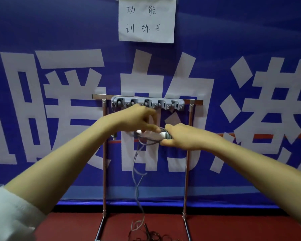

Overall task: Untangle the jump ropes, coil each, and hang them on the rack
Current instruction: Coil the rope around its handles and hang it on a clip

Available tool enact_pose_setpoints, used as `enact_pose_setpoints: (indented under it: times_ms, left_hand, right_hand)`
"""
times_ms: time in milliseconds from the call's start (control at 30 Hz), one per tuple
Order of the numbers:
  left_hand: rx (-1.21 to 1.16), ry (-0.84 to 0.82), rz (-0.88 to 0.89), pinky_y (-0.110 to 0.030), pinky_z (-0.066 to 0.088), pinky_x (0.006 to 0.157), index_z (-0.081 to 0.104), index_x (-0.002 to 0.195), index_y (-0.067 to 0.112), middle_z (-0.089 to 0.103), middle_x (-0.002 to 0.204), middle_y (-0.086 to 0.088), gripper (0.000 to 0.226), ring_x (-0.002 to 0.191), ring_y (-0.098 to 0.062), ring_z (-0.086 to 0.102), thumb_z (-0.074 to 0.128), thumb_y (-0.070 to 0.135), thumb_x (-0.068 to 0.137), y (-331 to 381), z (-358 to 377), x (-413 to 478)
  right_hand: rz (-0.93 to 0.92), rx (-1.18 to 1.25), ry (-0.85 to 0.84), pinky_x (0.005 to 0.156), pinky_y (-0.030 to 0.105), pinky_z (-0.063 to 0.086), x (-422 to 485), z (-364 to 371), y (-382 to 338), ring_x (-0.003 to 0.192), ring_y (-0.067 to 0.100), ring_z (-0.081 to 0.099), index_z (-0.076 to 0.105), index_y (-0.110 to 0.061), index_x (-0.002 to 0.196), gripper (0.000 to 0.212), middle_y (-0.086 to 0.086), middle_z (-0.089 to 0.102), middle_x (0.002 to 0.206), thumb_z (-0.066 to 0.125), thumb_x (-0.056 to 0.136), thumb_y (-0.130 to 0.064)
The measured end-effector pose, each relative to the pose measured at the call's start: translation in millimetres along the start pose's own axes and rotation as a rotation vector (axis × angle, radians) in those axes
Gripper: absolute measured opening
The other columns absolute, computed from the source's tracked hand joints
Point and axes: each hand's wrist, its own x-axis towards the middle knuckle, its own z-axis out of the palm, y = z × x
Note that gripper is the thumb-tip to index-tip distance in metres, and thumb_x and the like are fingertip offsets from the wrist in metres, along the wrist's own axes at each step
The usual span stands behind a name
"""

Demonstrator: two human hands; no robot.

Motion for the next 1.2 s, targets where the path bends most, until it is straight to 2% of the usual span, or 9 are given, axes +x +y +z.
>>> enact_pose_setpoints:
  times_ms: [133, 233, 333, 433, 700, 833, 933, 1033, 1200]
  left_hand:
    - [-0.128, -0.066, -0.112, -0.016, 0.043, 0.054, 0.068, 0.079, 0.017, 0.062, 0.061, 0.006, 0.046, 0.047, -0.002, 0.048, 0.045, 0.054, 0.092, -4, 9, -7]
    - [-0.663, -0.080, -0.185, -0.019, 0.034, 0.053, 0.068, 0.091, 0.009, 0.063, 0.067, 0.001, 0.036, 0.051, -0.006, 0.042, 0.047, 0.037, 0.099, 4, 20, -10]
    - [-1.334, -0.132, -0.311, -0.019, 0.044, 0.058, 0.065, 0.094, 0.008, 0.061, 0.072, 0.002, 0.026, 0.058, -0.007, 0.049, 0.051, 0.029, 0.098, 12, 32, -9]
    - [-1.644, -0.152, -0.353, -0.023, 0.051, 0.066, 0.068, 0.089, 0.010, 0.062, 0.076, 0.001, 0.029, 0.063, -0.008, 0.055, 0.054, 0.036, 0.094, 14, 40, -4]
    - [-1.668, -0.209, -0.288, -0.029, 0.045, 0.085, 0.075, 0.079, 0.014, 0.058, 0.066, 0.006, 0.032, 0.060, -0.005, 0.052, 0.055, 0.036, 0.089, 32, 41, -2]
    - [-1.656, -0.077, -0.278, -0.020, 0.050, 0.062, 0.069, 0.083, 0.013, 0.053, 0.067, 0.005, 0.018, 0.056, -0.004, 0.041, 0.060, 0.026, 0.090, 34, 43, -2]
    - [-1.365, 0.143, -0.265, -0.017, 0.036, 0.050, 0.068, 0.093, 0.008, 0.052, 0.068, 0.003, 0.025, 0.054, -0.006, 0.034, 0.063, 0.032, 0.090, 32, 44, -3]
    - [-1.184, 0.338, -0.285, -0.017, 0.029, 0.048, 0.064, 0.086, 0.005, 0.051, 0.068, 0.000, 0.043, 0.050, -0.005, 0.035, 0.071, 0.045, 0.072, 28, 49, -4]
    - [-1.300, 0.293, -0.155, -0.015, 0.030, 0.047, 0.068, 0.096, 0.009, 0.054, 0.065, 0.002, 0.035, 0.048, -0.002, 0.034, 0.067, 0.039, 0.078, 31, 50, -5]
  right_hand:
    - [0.018, -0.186, 0.012, 0.063, 0.032, 0.040, -2, -7, 11, 0.069, 0.016, 0.048, 0.044, -0.018, 0.106, 0.030, 0.001, 0.052, 0.087, 0.049, 0.097, -0.046]
    - [0.047, -0.383, 0.237, 0.064, 0.036, 0.044, 2, -7, 17, 0.068, 0.019, 0.050, 0.041, -0.013, 0.114, 0.031, 0.004, 0.056, 0.092, 0.042, 0.100, -0.041]
    - [0.011, -0.484, 0.482, 0.058, 0.035, 0.041, 4, -4, 22, 0.077, 0.028, 0.062, 0.041, -0.009, 0.119, 0.036, 0.007, 0.057, 0.100, 0.039, 0.101, -0.041]
    - [-0.145, -0.522, 0.700, 0.045, 0.029, 0.032, 6, 1, 28, 0.057, 0.027, 0.060, 0.054, -0.003, 0.109, 0.032, 0.011, 0.060, 0.088, 0.056, 0.096, -0.033]
    - [-0.311, -0.515, 0.925, 0.034, 0.024, 0.038, 1, -3, 32, 0.047, 0.021, 0.057, 0.056, 0.002, 0.127, 0.048, 0.016, 0.061, 0.081, 0.051, 0.089, -0.027]
    - [-0.277, -0.472, 0.870, 0.036, 0.027, 0.040, 0, -4, 28, 0.052, 0.025, 0.060, 0.055, 0.002, 0.120, 0.038, 0.016, 0.060, 0.086, 0.051, 0.093, -0.025]
    - [-0.154, -0.214, 0.707, 0.056, 0.029, 0.042, -6, -6, 22, 0.077, 0.026, 0.063, 0.048, -0.010, 0.126, 0.038, 0.010, 0.060, 0.109, 0.055, 0.096, -0.032]
    - [-0.113, 0.196, 0.541, 0.057, 0.015, 0.041, -16, -9, 11, 0.076, 0.007, 0.057, 0.044, -0.022, 0.116, 0.027, -0.006, 0.057, 0.101, 0.057, 0.095, -0.035]
    - [-0.112, 0.636, 0.380, 0.061, 0.023, 0.050, -21, -12, 0, 0.073, 0.009, 0.059, 0.050, -0.018, 0.105, 0.040, -0.004, 0.060, 0.088, 0.069, 0.082, -0.044]
